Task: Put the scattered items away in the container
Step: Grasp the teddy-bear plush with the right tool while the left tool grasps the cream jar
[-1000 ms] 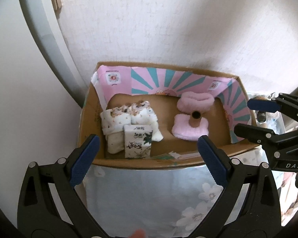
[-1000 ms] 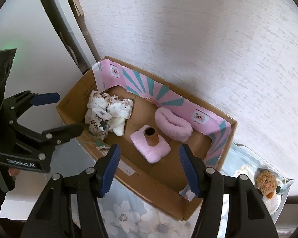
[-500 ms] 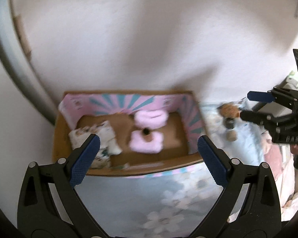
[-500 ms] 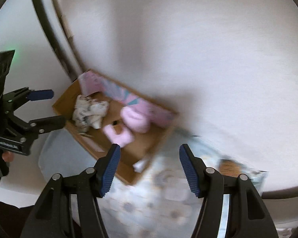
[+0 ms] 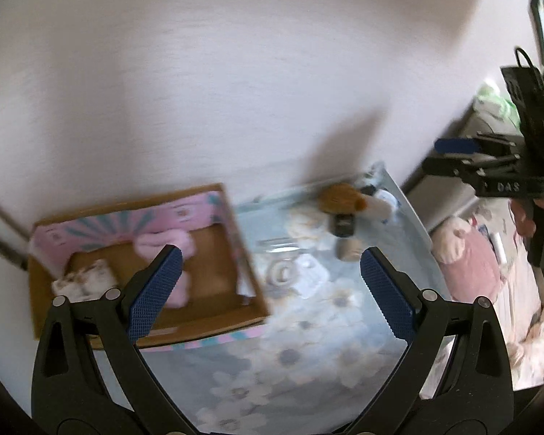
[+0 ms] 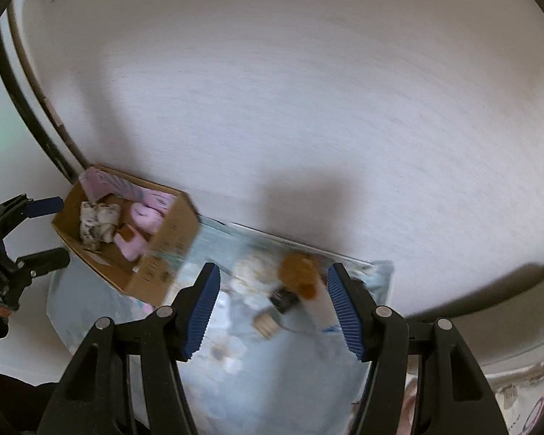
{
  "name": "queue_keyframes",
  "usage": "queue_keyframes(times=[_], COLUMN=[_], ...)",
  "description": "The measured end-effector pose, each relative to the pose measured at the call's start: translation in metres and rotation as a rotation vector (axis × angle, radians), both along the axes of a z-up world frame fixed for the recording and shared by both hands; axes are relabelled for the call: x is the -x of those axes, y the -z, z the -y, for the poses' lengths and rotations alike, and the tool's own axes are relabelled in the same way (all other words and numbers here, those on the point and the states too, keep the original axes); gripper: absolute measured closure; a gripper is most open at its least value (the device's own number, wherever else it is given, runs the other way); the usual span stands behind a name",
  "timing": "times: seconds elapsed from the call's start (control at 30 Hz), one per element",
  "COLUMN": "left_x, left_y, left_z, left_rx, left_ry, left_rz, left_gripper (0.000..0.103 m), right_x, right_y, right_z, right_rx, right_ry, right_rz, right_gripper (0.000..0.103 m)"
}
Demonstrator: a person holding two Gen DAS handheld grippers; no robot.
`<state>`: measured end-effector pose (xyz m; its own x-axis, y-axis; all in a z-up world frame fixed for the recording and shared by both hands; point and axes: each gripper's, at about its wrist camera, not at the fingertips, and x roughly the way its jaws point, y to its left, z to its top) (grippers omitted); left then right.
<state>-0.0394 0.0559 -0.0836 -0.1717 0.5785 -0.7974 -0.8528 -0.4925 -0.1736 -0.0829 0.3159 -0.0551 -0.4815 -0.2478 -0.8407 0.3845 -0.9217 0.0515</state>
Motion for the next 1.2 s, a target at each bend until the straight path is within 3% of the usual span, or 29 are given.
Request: queue_keyframes(times=[0.3, 0.47, 0.63, 0.8, 0.87, 1.1, 1.2], left_x=[-0.056, -0.077, -0.084, -0.088, -0.087, -0.089, -0.091], left_y=[0.059, 0.113, 0.151, 0.166, 0.172, 0.180, 0.186], left_z=[-0.060, -0.099, -0.121, -0.131, -0.134, -0.138, -0.140], left_rx=[0.036, 0.077, 0.086, 0.084, 0.094, 0.091, 0.104], left_ry=[0.112, 0.161, 0.149, 0.149, 0.149, 0.162, 0.180], left_rz=[0.071, 0.112, 0.106, 0.058, 0.060, 0.051, 0.050], left_gripper=[0.006, 0.023, 0.026, 0.028, 0.039, 0.042, 0.055], right_x=[0.011, 0.036, 0.056, 0.067, 0.072, 0.078, 0.078], right_y=[0.050, 0.090, 0.126, 0.143, 0.149, 0.165, 0.170], right_z=[-0.046, -0.035, -0.018, 0.001, 0.006, 0.014, 0.016], right_rx=[-0.019, -0.001, 0.023, -0.037, -0.032, -0.059, -0.064], right_ry=[0.010, -0.038, -0.121, -0.193, -0.208, -0.247, -0.262], right_rz=[0.050, 0.096, 0.136, 0.115, 0.127, 0.134, 0.130], right_gripper=[0.046, 0.046, 0.046, 0.046, 0.046, 0.046, 0.046])
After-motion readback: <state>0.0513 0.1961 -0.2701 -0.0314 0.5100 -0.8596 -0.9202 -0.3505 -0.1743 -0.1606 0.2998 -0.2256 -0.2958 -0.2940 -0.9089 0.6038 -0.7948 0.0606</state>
